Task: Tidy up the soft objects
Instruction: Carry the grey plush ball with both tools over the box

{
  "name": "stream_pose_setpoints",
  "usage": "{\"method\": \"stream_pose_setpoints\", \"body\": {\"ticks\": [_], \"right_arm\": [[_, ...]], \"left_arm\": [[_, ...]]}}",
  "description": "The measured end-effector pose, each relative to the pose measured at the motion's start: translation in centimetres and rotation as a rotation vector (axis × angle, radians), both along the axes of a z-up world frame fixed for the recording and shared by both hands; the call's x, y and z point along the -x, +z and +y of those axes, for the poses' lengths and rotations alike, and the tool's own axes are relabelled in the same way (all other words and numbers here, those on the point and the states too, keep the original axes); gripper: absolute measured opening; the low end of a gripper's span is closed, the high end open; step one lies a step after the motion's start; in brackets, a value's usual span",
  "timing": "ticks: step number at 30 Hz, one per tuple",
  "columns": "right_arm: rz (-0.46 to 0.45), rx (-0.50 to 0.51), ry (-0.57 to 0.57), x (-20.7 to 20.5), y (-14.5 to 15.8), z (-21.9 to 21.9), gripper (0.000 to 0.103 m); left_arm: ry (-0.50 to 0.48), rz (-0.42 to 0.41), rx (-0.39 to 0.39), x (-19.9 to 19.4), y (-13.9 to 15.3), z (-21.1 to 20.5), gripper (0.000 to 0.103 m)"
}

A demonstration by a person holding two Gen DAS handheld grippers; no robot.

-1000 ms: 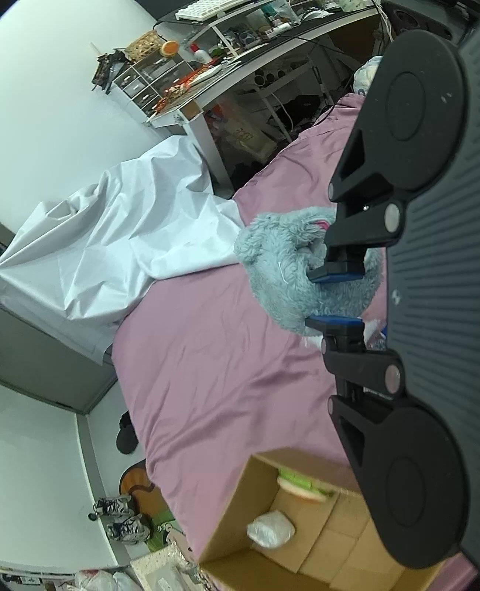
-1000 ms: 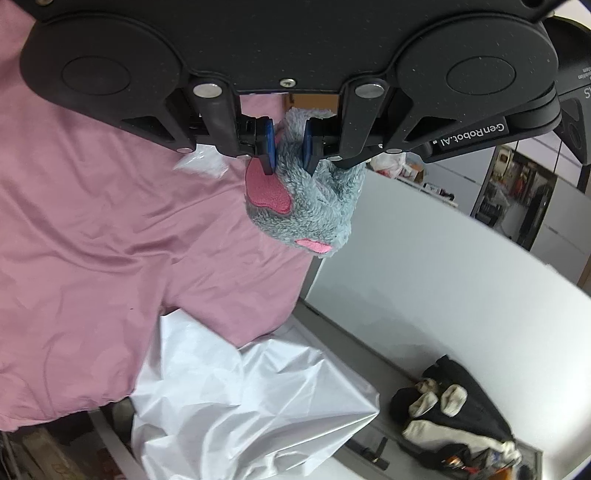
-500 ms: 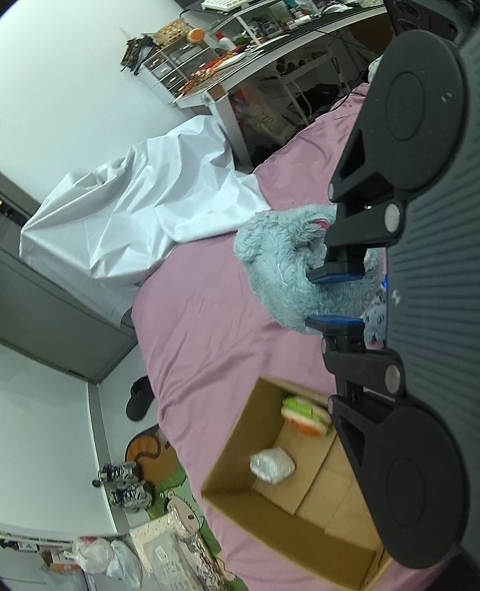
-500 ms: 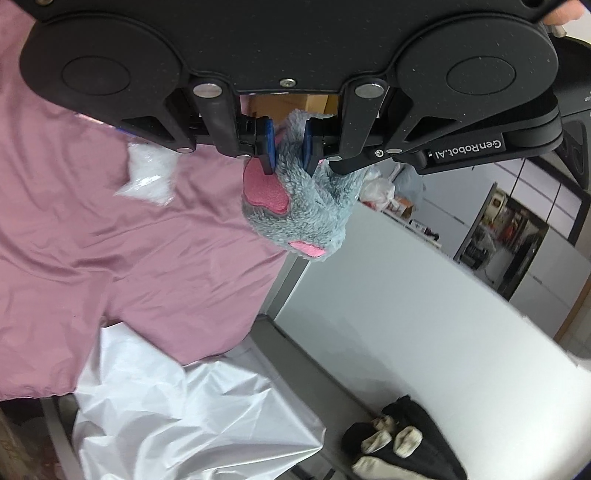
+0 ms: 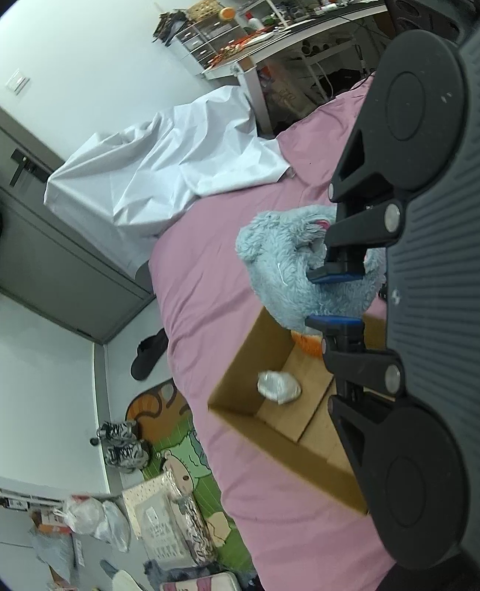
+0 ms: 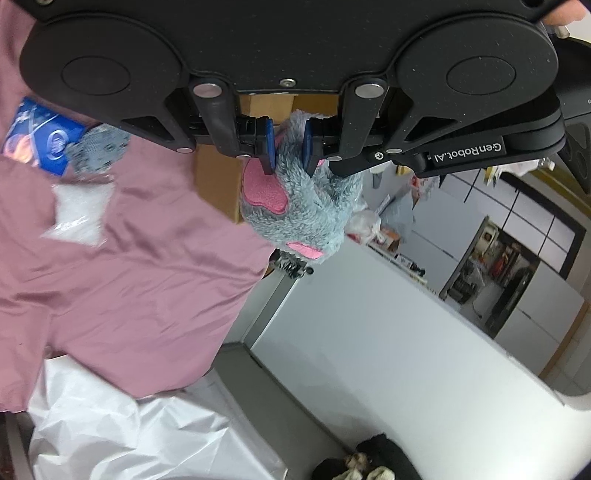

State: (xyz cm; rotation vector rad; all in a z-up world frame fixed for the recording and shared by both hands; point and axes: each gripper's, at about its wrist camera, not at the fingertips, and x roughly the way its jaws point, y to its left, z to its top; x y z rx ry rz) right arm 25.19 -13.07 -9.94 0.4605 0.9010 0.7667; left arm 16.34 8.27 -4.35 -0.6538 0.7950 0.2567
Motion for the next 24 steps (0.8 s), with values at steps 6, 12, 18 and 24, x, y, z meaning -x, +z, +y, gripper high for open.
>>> {"method": "stream_pose_setpoints", "body": {"ticks": [6, 12, 18, 24], "right_arm": [[0.004, 0.032, 0.013, 0.8, -0.3, 2.2, 0.015], [0.02, 0.049, 0.025, 1.1, -1.1, 4.1, 0.015], [0.01, 0.082, 0.052, 1.4, -1.7, 5.6, 0.02], [0.034, 0.121, 0.043, 1.2, -2.2, 5.6, 0.027]], "left_arm": [[0.011, 0.005, 0.03, 0.9, -1.3, 2.2, 0.015], [0.026, 0.016, 0.05, 1.4, -2.5, 4.2, 0.014], [0.051, 0.043, 0.069, 1.3, -4.2, 6.3, 0.011], [0.066, 0.078, 0.087, 0.8, -6.1, 7.9, 0.011]]}}
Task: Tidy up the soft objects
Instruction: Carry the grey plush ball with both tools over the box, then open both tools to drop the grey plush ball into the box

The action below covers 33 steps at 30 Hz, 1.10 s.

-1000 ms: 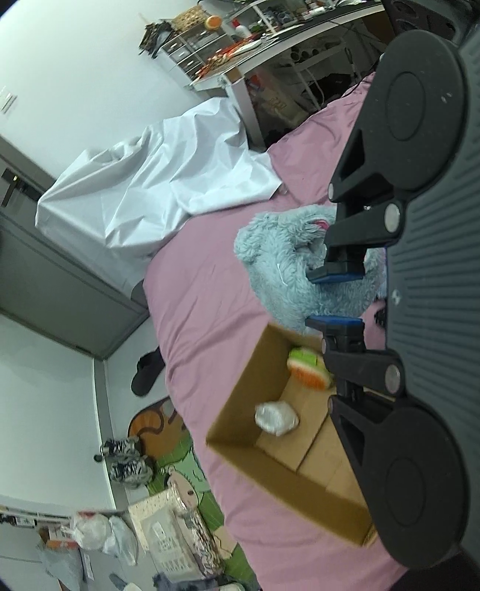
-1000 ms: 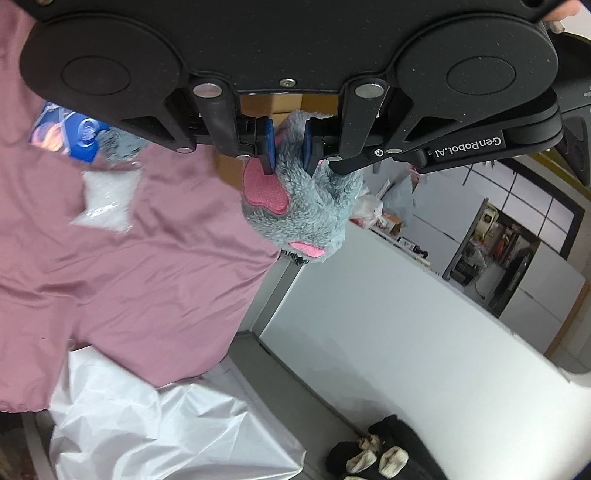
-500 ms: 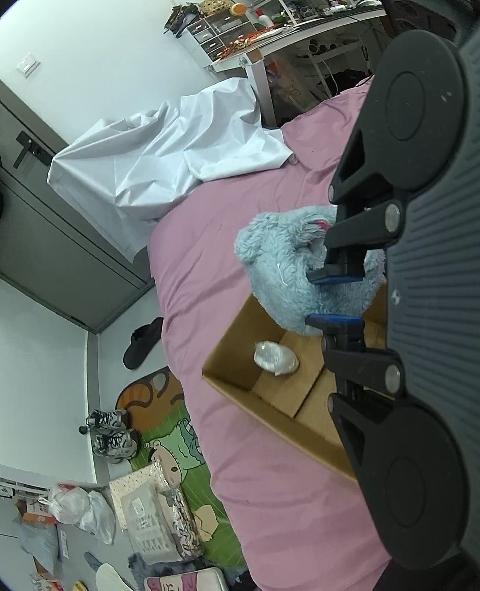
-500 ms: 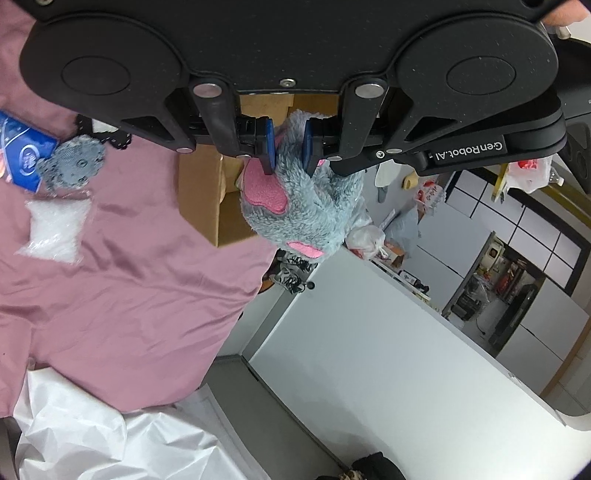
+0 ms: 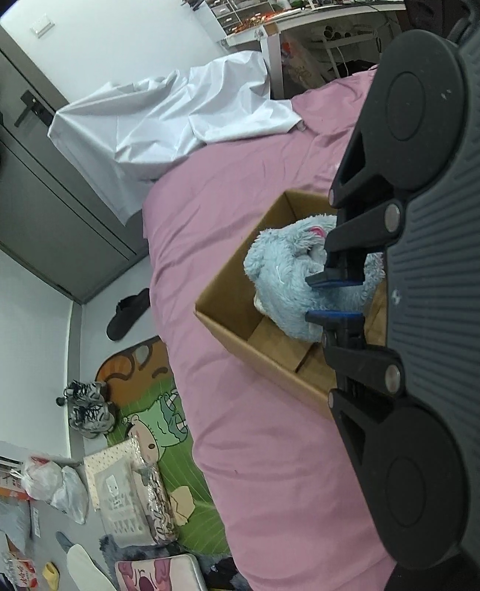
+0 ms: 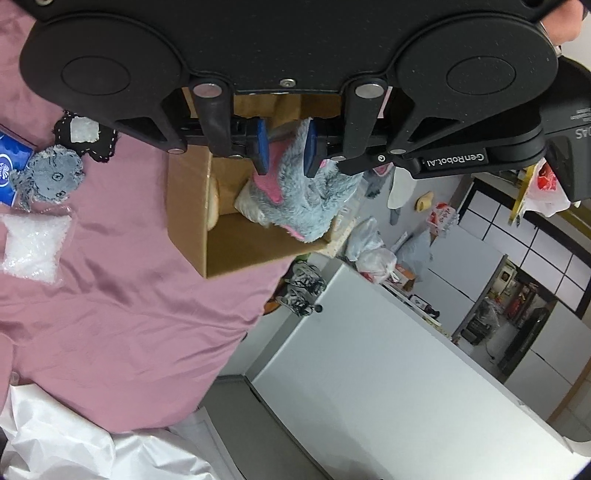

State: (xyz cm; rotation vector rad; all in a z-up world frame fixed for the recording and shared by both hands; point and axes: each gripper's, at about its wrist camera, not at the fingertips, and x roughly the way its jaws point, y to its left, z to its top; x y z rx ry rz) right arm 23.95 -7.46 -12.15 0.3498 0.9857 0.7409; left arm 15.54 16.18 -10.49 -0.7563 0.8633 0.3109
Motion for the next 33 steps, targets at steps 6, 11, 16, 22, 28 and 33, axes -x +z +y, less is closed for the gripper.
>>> {"method": "stream_pose_setpoints", "body": {"ticks": [6, 11, 16, 22, 28, 33], "right_arm": [[0.004, 0.033, -0.003, -0.1, -0.2, 0.3, 0.033], [0.018, 0.052, -0.009, -0.4, -0.4, 0.2, 0.034], [0.026, 0.06, -0.012, -0.6, -0.6, 0.3, 0.038], [0.03, 0.061, -0.008, -0.5, -0.5, 0.4, 0.04], [0.03, 0.054, -0.006, -0.4, -0.1, 0.1, 0.047], [0.013, 0.045, -0.003, -0.1, 0.5, -0.3, 0.06]], "left_arm": [[-0.012, 0.022, 0.0, -1.2, -1.2, 0.2, 0.011], [-0.014, 0.037, -0.028, -2.0, -1.8, 0.2, 0.011], [-0.011, 0.051, -0.06, -2.7, -2.0, 0.2, 0.011], [-0.012, 0.077, -0.108, -3.2, -1.8, 0.1, 0.014], [-0.002, 0.1, -0.11, -3.0, -0.9, 0.2, 0.026], [-0.02, 0.077, -0.157, -2.5, 0.8, -0.2, 0.052]]}}
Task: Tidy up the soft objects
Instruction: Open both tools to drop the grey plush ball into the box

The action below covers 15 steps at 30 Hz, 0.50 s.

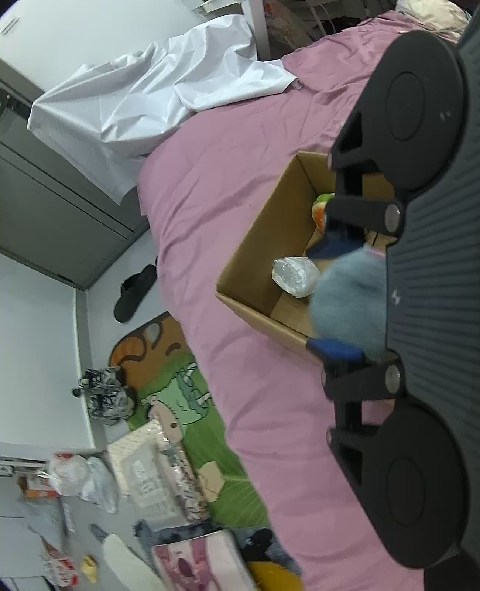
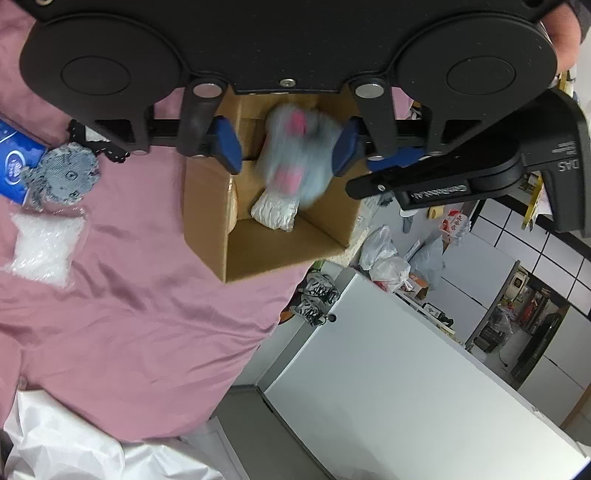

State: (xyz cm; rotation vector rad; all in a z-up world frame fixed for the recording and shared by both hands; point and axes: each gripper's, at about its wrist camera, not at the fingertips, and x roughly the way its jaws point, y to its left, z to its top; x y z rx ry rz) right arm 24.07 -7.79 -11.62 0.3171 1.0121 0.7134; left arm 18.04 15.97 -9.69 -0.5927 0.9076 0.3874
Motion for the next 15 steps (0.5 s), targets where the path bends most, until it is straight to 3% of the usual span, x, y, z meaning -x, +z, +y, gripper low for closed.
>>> {"method": "stream_pose_setpoints", "body": {"ticks": [2, 8, 15], "right_arm": [[-0.002, -0.005, 0.005, 0.1, 0.2, -0.1, 0.061], [-0.019, -0.005, -0.004, 0.5, 0.9, -0.8, 0.066], [-0.068, 0.02, -0.026, 1.3, 2.4, -2.0, 0.079]], "left_arm": [[-0.003, -0.008, -0.004, 0.2, 0.6, -0.1, 0.062], [-0.041, -0.036, -0.014, 0.7, 2.4, -0.6, 0.077], [-0.068, -0.114, -0.048, 2.0, 4.9, -1.7, 0.08]]}}
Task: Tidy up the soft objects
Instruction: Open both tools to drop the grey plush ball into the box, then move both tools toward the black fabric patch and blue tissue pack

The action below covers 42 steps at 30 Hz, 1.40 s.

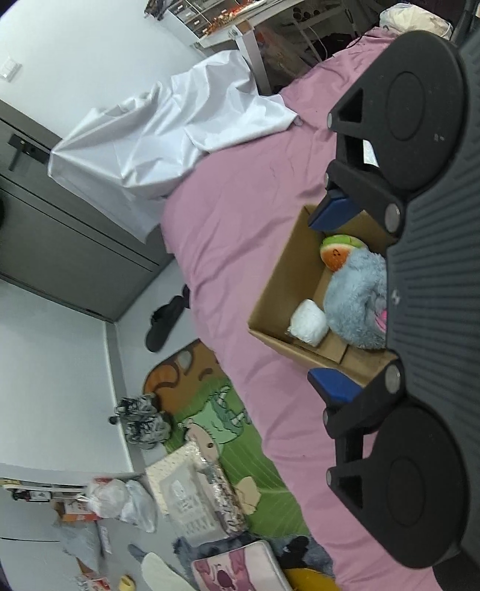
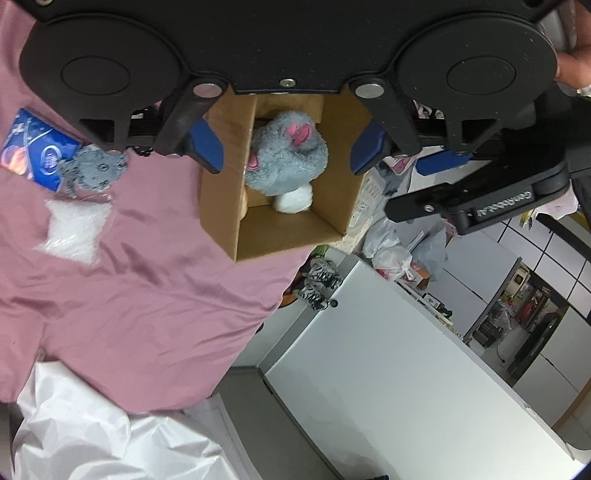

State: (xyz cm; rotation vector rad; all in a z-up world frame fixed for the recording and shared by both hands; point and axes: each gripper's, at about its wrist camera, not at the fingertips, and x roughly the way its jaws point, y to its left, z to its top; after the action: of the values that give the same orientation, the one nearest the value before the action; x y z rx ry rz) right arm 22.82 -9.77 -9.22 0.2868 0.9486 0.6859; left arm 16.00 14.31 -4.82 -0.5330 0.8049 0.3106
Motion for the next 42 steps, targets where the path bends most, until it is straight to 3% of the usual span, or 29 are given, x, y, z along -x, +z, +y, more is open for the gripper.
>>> {"method": "stream_pose_setpoints", "body": {"ticks": [2, 10, 16, 26, 42], "right_arm": [[-0.016, 0.017, 0.002, 0.2, 0.5, -0.4, 0.087], [-0.051, 0.082, 0.013, 0.9, 1.4, -3.1, 0.099], [-0.058, 0.098, 0.03, 1.4, 2.5, -4.5, 0.101], [-0.102, 0.113, 0.05, 2.1, 3.4, -7.2, 0.103], [-0.142, 0.129, 0.024, 1.7, 3.8, -11.9, 0.103]], "left_arm": [[-0.012, -0.016, -0.015, 0.3, 0.6, -0.4, 0.081], [-0.039, -0.007, -0.032, 0.9, 1.9, -1.8, 0.081], [-0.096, 0.057, -0.006, 1.6, 2.1, -3.4, 0.082], [-0.115, 0.07, -0.053, 2.4, 2.7, -6.6, 0.103], [-0.186, 0.111, -0.07, 1.5, 1.6, -11.9, 0.103]]}}
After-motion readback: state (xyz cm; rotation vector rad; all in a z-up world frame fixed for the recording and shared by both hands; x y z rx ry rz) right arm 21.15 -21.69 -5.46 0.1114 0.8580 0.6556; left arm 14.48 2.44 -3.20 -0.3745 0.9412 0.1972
